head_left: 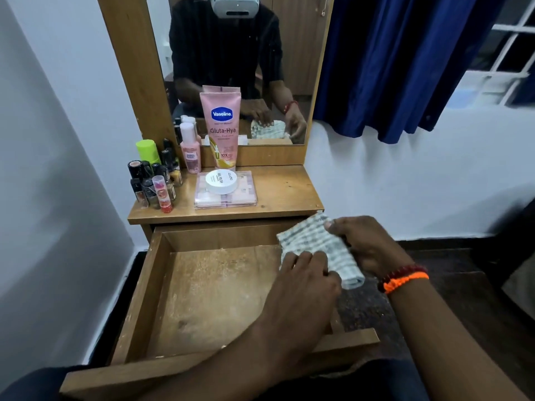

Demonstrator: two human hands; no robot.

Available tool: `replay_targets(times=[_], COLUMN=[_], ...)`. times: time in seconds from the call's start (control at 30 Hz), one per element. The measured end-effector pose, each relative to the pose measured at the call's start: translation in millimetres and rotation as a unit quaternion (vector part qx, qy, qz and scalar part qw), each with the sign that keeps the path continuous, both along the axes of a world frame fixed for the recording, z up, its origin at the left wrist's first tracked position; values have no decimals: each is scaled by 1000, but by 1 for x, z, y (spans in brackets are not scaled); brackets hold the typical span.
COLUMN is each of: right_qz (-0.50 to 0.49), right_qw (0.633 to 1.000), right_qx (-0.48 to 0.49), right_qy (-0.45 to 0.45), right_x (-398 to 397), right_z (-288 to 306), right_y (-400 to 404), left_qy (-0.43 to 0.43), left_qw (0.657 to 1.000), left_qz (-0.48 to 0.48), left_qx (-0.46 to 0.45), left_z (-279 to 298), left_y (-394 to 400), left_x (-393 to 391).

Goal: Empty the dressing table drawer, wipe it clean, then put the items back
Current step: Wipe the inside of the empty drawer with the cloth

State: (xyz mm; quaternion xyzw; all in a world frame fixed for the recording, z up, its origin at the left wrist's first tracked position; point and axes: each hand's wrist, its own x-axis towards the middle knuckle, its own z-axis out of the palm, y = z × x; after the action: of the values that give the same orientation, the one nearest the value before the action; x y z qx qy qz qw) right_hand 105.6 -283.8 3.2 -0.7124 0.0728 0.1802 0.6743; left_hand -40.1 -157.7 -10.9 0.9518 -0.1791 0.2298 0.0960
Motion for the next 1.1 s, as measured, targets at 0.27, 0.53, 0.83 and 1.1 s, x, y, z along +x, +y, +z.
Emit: replay_targets(times=[0.27, 0.53, 0.83, 1.1], right_qz=[-75, -48, 107, 110], right_qw=[994, 922, 883, 889], right_qx=[68, -276, -376, -381], right_qy=[33, -268, -260, -230], right_x=[21, 8, -10, -74], right_z=[-35, -26, -17, -19], right_y=[21, 26, 42, -1], left_qy=[51, 40, 131, 203], left_qw=[997, 994, 989, 975], left_qz=[50, 79, 40, -14], left_qx=[30, -59, -57, -86], left_z=[-18, -31, -22, -5], left_y=[10, 13, 21, 5], left_x=[32, 46, 31, -28])
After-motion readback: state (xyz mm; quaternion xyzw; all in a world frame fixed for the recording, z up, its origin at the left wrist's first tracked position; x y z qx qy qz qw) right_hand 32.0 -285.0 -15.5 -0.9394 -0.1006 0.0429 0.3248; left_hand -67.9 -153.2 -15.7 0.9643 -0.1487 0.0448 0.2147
